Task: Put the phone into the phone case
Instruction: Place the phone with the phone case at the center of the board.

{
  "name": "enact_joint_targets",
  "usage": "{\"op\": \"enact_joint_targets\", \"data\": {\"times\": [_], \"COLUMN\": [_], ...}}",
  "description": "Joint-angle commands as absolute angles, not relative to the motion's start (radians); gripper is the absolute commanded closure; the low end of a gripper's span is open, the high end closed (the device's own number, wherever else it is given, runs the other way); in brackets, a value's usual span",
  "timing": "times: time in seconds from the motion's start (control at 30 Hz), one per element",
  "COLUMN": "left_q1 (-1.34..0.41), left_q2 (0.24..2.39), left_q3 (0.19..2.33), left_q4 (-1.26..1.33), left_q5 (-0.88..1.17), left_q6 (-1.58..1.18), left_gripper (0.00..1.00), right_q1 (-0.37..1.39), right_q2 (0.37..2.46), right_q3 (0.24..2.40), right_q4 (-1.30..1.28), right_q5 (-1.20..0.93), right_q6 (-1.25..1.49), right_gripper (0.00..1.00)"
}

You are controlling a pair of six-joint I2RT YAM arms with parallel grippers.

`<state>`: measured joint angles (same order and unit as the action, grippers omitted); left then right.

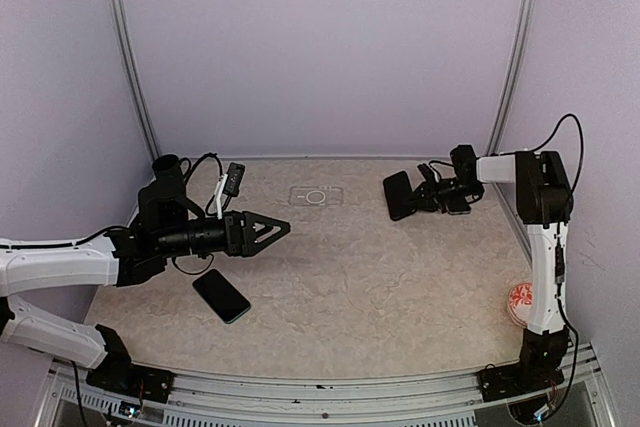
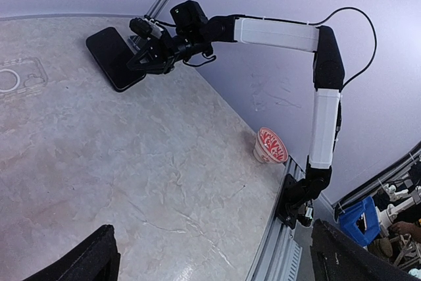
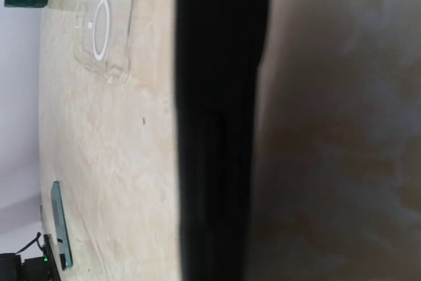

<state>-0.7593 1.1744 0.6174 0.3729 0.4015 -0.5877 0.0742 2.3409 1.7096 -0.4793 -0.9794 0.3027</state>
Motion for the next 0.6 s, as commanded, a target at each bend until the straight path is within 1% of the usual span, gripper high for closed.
{"op": "enact_joint_targets", "data": {"times": [0.0,0.1,0.23,0.3,0.47,0.57], "left_q1": [-0.755,-0.755,-0.755,-0.755,-0.755,-0.753], "left_q2": [1.174,1.173,1.171,1.171,1.172,1.170], "left_q3": [0.626,0.624,0.623,0.623,0.624,0.624], "left_q4": [0.394,0.393,0.395,0.396,0.396,0.391], "left_q5": [0.392,0.393,0.393,0.393,0.395,0.389], "left_q6": [-0.588,-0.587,-0.588,-0.588,-0.589,-0.585], "left_gripper": [0.01,0.01,0.01,0.01,0.01,0.01], "right_q1": [0.061,0.061,0.056,0.053,0.046,0.040], "right_q2": [2.375,2.378,2.375,2.374,2.378,2.376], "right_q3": [1.762,1.764,1.768,1.768,1.777,1.778], "right_q4": [-0.494,-0.496,-0.500,-0.499,-0.512,-0.521], "right_q5": [-1.004,-1.001,-0.992,-0.985,-0.965,-0.942], "right_q6": [0.287,0.285,0.285,0.285,0.283,0.278], "right_gripper": [0.91,0.90,0.84,0.78,0.73,0.67]}}
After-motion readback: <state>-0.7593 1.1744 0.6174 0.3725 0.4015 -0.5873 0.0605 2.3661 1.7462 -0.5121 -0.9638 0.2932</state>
